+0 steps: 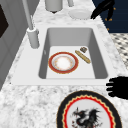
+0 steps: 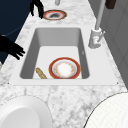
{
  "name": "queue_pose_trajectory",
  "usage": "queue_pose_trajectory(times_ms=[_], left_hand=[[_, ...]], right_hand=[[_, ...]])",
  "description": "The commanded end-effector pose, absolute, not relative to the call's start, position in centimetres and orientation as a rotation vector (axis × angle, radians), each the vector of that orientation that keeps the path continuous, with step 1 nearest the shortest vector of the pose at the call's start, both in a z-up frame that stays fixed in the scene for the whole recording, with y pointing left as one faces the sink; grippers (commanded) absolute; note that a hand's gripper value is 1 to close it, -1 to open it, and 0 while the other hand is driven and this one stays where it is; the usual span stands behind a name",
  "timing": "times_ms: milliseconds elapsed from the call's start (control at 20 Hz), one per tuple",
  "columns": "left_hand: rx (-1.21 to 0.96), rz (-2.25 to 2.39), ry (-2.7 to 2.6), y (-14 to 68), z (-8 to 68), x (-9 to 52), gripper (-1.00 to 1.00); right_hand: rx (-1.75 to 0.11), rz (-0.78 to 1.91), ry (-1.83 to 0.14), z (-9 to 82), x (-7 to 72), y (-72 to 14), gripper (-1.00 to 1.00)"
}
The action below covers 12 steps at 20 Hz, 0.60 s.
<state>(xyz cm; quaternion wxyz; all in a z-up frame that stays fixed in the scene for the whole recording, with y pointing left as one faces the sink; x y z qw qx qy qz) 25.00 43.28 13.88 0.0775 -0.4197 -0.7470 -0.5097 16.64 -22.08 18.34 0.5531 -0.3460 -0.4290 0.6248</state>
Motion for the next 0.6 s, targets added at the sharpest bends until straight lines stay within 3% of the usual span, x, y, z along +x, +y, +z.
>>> queue_pose_trajectory(times_ms=[0,550], left_hand=[[-1.257,-1.527,-2.238,43.3,13.9,25.0,0.0],[-1.243,-1.524,-2.245,43.2,13.9,25.0,0.0]], right_hand=[[-0.87,1.477,-1.032,19.4,18.9,-22.1,-1.0],[-0.996,1.422,-1.138,20.4,26.5,-21.8,-1.0]])
